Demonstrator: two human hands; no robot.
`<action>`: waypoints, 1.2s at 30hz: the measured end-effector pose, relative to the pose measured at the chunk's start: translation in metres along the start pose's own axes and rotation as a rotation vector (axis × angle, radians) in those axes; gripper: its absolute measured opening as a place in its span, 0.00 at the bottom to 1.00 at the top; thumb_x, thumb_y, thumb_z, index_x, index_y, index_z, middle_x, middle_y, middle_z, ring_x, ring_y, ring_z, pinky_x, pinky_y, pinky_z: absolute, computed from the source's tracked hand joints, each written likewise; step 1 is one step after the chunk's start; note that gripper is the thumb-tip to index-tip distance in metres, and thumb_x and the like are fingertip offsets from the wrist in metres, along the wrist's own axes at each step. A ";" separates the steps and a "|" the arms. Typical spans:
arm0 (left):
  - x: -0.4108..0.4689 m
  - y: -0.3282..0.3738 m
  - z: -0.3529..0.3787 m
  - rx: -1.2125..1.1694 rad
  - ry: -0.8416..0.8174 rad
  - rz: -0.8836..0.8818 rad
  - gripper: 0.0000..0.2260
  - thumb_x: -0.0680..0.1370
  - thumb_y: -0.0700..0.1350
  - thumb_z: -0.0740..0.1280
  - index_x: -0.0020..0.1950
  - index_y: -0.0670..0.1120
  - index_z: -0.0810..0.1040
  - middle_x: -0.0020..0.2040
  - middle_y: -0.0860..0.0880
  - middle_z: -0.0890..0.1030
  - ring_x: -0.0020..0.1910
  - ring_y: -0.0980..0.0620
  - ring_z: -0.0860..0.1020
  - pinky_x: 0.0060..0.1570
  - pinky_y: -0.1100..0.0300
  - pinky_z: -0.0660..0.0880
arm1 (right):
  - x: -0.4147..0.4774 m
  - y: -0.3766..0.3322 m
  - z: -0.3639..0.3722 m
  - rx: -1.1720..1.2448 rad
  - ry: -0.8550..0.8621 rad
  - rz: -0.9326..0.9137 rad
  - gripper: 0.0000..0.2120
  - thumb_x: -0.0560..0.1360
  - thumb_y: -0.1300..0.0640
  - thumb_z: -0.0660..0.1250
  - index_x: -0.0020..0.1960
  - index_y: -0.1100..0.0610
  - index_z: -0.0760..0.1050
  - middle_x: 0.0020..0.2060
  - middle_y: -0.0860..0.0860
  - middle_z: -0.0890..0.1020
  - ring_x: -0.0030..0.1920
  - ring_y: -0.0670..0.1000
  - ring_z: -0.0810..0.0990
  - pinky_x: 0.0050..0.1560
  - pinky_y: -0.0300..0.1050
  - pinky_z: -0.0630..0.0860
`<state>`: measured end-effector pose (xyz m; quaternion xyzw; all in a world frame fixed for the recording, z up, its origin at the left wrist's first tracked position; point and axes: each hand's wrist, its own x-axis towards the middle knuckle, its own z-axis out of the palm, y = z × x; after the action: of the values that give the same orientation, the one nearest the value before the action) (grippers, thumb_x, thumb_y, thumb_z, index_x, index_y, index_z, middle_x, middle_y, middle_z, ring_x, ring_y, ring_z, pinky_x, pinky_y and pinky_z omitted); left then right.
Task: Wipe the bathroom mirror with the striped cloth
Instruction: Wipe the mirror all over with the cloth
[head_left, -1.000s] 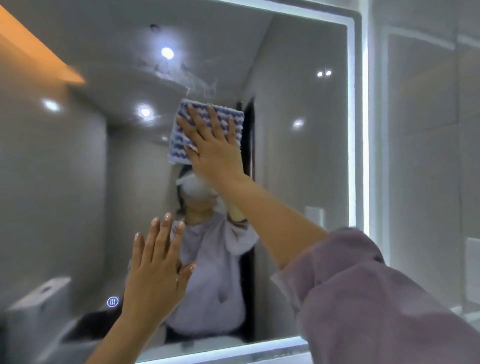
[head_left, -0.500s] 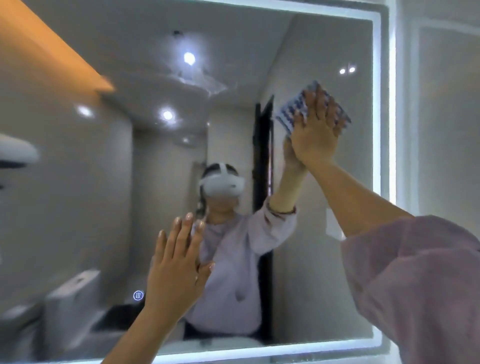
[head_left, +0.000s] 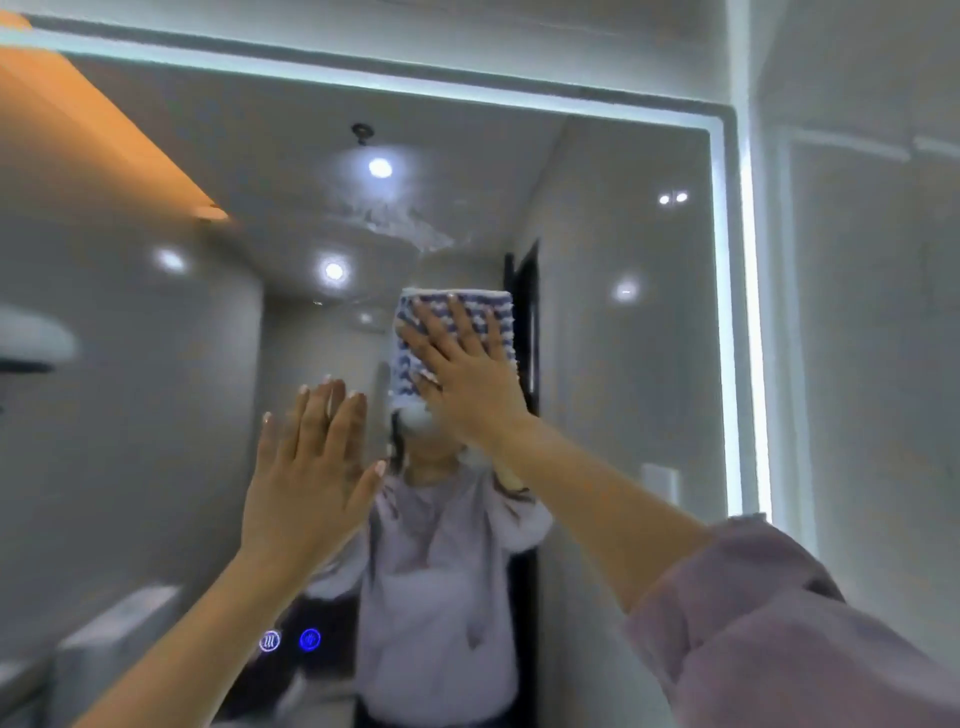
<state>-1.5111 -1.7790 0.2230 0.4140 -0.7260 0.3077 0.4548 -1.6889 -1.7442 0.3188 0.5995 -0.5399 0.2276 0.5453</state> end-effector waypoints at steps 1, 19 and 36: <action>0.001 -0.003 0.000 0.021 -0.007 0.001 0.31 0.74 0.59 0.54 0.73 0.43 0.63 0.73 0.38 0.64 0.70 0.36 0.65 0.65 0.36 0.62 | 0.010 -0.011 0.001 -0.022 -0.022 -0.055 0.25 0.81 0.46 0.47 0.77 0.45 0.50 0.77 0.45 0.50 0.77 0.55 0.42 0.74 0.56 0.36; -0.013 -0.011 -0.005 0.008 -0.005 0.024 0.29 0.79 0.58 0.44 0.72 0.41 0.62 0.71 0.40 0.69 0.68 0.39 0.69 0.63 0.37 0.66 | 0.039 0.097 -0.015 0.047 0.188 0.367 0.25 0.81 0.49 0.53 0.77 0.45 0.52 0.77 0.46 0.53 0.77 0.51 0.49 0.76 0.52 0.43; -0.033 -0.024 -0.022 -0.031 0.186 0.068 0.31 0.76 0.54 0.54 0.75 0.41 0.51 0.68 0.34 0.70 0.67 0.36 0.70 0.66 0.41 0.65 | 0.079 -0.030 -0.010 0.013 -0.043 -0.035 0.27 0.82 0.45 0.48 0.78 0.48 0.44 0.78 0.46 0.45 0.76 0.55 0.37 0.70 0.52 0.27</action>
<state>-1.4732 -1.7616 0.2036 0.3519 -0.6989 0.3487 0.5157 -1.6343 -1.7722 0.3774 0.6171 -0.5394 0.2088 0.5335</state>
